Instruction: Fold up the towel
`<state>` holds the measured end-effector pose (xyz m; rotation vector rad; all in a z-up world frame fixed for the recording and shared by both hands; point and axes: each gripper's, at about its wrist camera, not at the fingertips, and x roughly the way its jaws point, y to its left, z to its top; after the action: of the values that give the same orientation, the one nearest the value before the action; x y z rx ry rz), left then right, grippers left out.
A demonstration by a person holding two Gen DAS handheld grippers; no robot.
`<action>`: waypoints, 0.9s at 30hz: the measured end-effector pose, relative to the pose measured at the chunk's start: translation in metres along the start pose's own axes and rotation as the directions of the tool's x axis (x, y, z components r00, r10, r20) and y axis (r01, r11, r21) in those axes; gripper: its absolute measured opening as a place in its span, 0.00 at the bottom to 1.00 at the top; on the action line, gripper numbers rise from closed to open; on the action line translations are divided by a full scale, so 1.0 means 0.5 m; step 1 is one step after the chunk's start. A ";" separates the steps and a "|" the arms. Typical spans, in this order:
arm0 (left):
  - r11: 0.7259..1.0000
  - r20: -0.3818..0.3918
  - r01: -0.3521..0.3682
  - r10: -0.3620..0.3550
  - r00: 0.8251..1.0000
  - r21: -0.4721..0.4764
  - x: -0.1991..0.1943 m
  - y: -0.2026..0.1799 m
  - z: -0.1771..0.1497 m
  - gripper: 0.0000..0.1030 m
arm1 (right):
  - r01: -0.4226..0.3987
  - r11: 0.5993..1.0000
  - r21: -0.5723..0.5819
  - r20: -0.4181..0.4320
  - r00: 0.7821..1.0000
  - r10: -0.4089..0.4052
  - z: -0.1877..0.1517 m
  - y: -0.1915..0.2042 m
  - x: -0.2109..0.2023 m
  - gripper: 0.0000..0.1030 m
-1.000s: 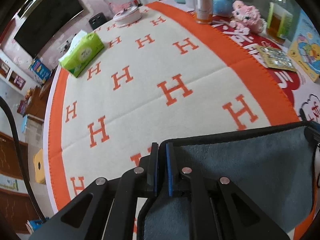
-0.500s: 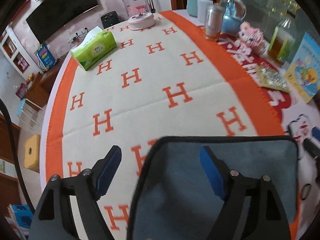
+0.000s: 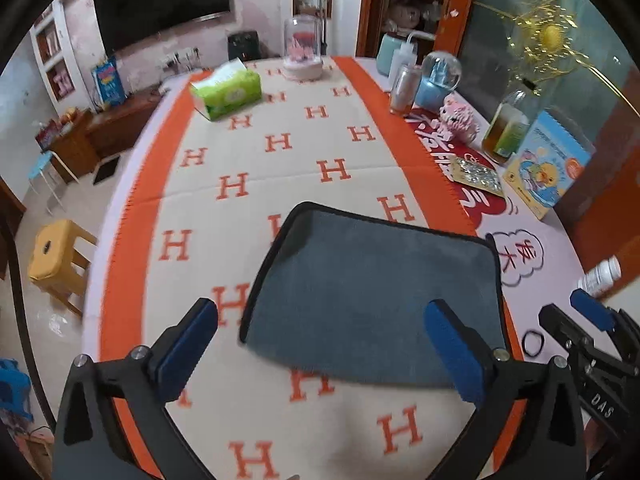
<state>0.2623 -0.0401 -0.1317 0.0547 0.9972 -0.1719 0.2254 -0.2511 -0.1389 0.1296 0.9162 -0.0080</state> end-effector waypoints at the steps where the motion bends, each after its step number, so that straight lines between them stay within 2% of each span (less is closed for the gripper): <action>1: 1.000 0.011 -0.013 0.013 1.000 0.002 -0.027 0.000 -0.018 0.99 | 0.002 1.000 0.001 0.004 1.000 -0.002 -0.008 0.006 -0.016 0.64; 5: 0.999 0.048 -0.027 0.028 0.998 -0.026 -0.114 0.011 -0.070 0.99 | 0.041 0.999 -0.003 0.032 0.999 -0.041 -0.042 0.032 -0.089 0.64; 13: 0.995 0.126 -0.028 0.041 0.991 -0.100 -0.284 0.036 -0.167 0.99 | 0.059 0.998 -0.021 0.104 0.993 -0.056 -0.104 0.069 -0.229 0.64; 20: 0.991 0.172 -0.045 0.067 0.983 -0.125 -0.381 0.044 -0.241 0.99 | 0.042 0.999 -0.014 0.133 0.990 -0.040 -0.149 0.081 -0.308 0.64; 27: 0.991 0.187 -0.059 0.081 0.979 -0.122 -0.444 0.034 -0.281 0.99 | 0.020 1.000 -0.015 0.141 0.990 -0.018 -0.181 0.090 -0.365 0.64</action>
<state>0.0306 0.0204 -0.0220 -0.0327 0.8100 -0.0532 0.0454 -0.2051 -0.0441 0.1035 0.7765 -0.0266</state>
